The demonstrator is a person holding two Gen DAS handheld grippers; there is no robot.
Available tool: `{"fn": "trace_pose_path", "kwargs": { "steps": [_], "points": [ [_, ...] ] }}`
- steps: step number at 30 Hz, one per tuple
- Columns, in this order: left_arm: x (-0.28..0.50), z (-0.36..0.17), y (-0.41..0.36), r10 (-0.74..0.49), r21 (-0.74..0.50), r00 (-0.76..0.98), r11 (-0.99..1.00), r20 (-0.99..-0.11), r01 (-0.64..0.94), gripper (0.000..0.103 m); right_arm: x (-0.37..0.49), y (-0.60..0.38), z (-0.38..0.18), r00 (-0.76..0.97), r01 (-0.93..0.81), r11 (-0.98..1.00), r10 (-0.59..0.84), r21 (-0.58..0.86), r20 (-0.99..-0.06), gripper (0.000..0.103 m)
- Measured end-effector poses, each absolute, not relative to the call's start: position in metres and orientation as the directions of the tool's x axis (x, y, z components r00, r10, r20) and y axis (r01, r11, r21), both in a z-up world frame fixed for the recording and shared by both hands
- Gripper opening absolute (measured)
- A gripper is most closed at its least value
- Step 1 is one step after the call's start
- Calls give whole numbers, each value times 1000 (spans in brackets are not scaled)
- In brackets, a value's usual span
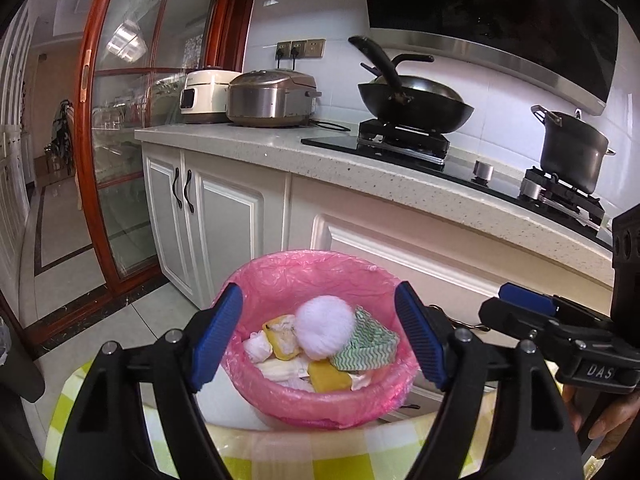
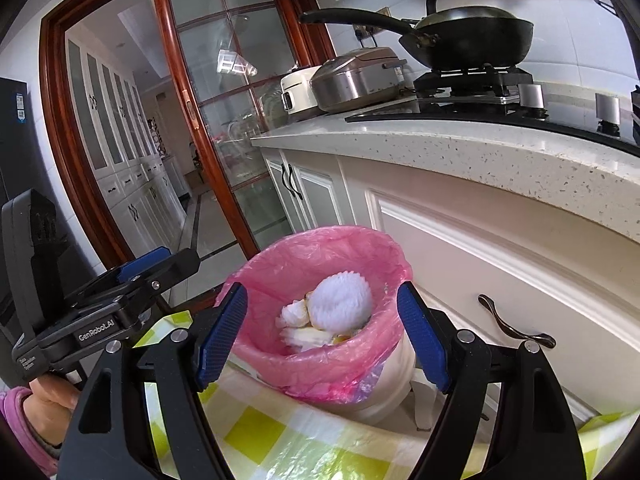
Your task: Collect trash
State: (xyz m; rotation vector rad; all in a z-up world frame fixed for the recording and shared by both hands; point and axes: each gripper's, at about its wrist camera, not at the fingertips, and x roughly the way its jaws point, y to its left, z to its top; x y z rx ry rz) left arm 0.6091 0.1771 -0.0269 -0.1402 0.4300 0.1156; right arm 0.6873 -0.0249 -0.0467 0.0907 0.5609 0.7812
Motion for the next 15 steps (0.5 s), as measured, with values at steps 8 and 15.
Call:
{"fn": "trace_pose_path", "kwargs": {
  "steps": [8,15],
  "points": [
    [558,7,164,166,-53,924,979,-345,-196,98,642,-37,-2,638,-627,742,664,238,-389,76],
    [507,44,156,222,-3,930,972,-294,-234,98,589,-45,33,730,-555,822,556,131,-398,85]
  ]
}}
